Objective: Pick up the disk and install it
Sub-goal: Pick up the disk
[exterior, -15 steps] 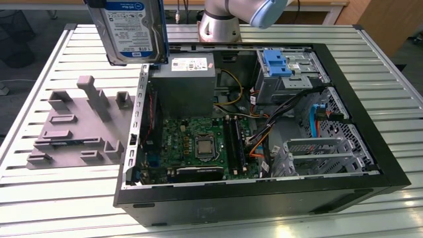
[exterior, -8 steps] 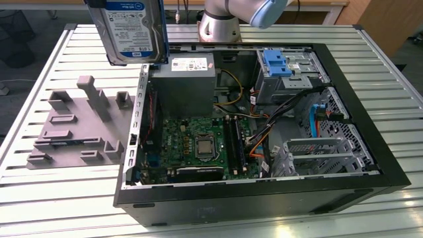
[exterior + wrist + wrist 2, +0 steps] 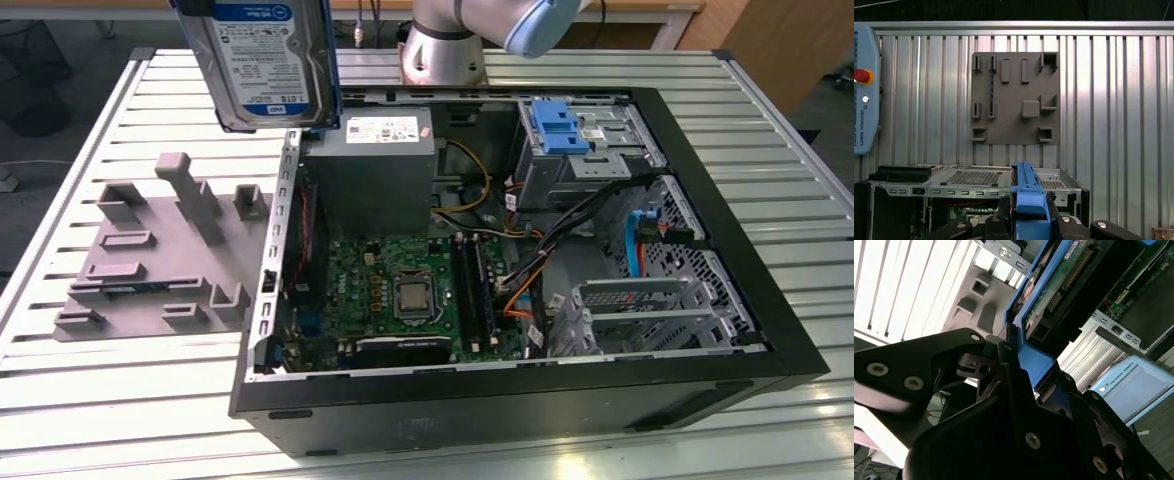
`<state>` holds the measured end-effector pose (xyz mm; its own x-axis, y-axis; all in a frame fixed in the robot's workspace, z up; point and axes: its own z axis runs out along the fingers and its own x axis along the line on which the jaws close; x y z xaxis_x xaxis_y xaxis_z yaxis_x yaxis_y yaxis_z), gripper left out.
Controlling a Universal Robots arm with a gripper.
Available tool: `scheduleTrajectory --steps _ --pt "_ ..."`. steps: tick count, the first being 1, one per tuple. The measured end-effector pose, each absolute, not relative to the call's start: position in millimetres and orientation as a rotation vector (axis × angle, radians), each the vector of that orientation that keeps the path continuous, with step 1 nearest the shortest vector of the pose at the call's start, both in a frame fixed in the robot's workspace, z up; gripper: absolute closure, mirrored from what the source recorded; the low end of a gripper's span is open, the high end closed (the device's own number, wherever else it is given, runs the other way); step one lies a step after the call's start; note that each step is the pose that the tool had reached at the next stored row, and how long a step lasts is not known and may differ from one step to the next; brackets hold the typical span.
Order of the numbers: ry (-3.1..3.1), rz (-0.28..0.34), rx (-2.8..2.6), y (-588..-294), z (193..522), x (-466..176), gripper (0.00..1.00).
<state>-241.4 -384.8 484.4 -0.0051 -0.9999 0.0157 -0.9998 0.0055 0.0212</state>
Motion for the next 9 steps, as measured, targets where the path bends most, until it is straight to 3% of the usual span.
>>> scheduleTrajectory --steps 9 --pt "-2.209 -0.006 2.197 -384.8 484.3 -241.0 0.64"
